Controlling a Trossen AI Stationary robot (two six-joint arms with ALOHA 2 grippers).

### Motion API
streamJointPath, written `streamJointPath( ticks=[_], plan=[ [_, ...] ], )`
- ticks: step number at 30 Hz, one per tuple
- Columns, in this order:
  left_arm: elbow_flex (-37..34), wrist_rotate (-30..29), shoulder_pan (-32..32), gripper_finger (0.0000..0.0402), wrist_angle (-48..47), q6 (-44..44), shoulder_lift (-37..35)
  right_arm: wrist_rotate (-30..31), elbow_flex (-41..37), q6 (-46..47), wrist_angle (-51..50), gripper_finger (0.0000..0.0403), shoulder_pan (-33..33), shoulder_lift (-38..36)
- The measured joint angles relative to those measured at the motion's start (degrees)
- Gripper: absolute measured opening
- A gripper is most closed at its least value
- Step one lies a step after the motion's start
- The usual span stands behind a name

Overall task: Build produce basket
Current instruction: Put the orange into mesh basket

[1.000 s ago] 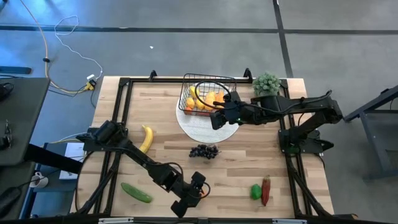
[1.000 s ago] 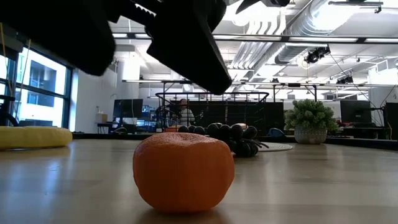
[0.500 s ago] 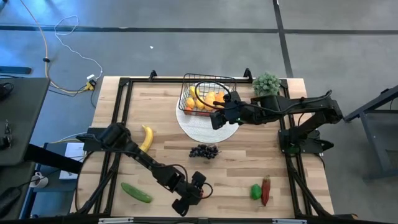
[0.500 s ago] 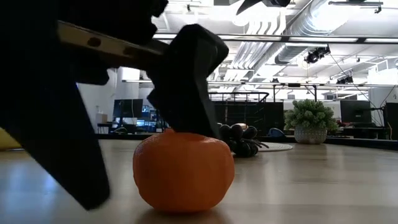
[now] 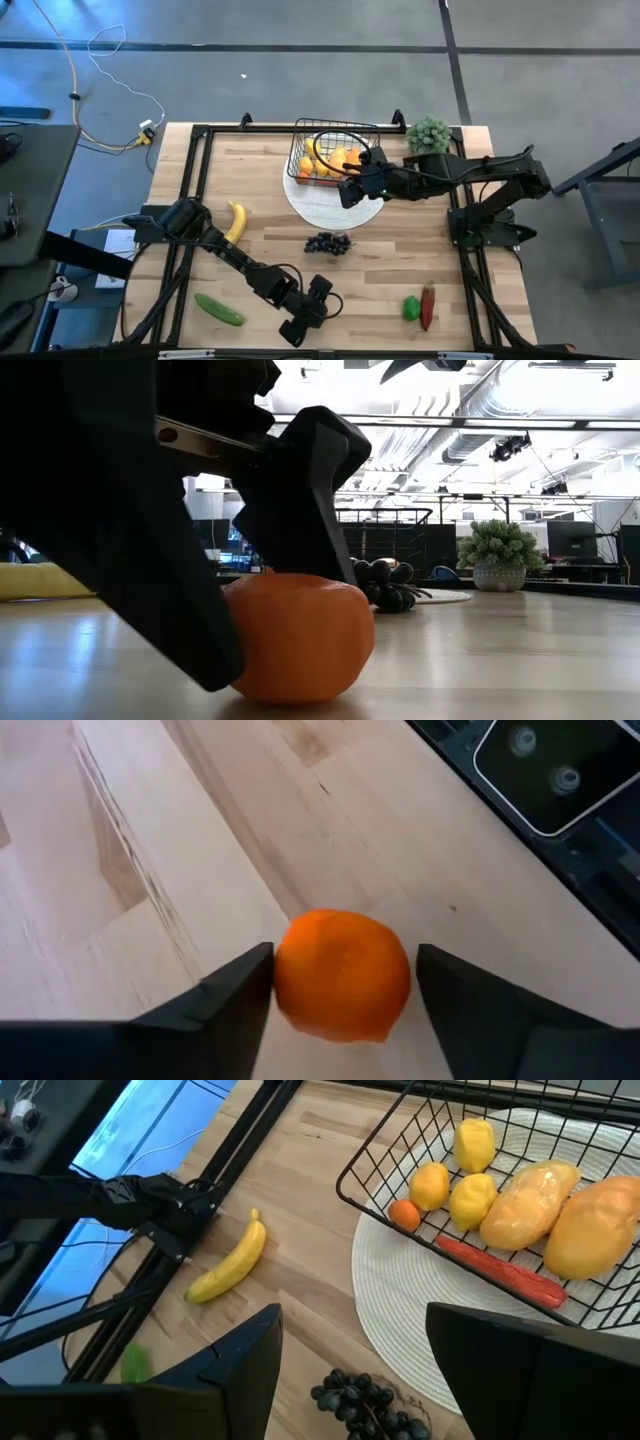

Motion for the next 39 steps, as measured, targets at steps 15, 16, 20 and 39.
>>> streamJointPath(
  ticks=[15, 16, 20, 39],
  plan=[
    [0.0, 0.6, 2.6, 0.013, -5.1, -5.4, -1.7, -0.5, 0.0, -2.0, -0.5, 0.0229, -0.3, -1.0],
    [-0.1, 0.6, 3.2, 0.013, -5.6, -5.8, -2.2, -0.4, 0.0, -2.3, -0.7, 0.0229, -0.5, -1.2],
    [-0.1, 0.6, 5.7, 0.0129, -7.5, -6.7, -4.0, 0.5, 0.0, -3.9, -2.2, 0.0229, -1.2, -3.1],
    [0.0, -4.7, 23.2, 0.0127, -15.7, -6.0, -19.3, 2.4, 0.0, -14.1, -7.6, 0.0229, -3.1, -12.1]
  ],
)
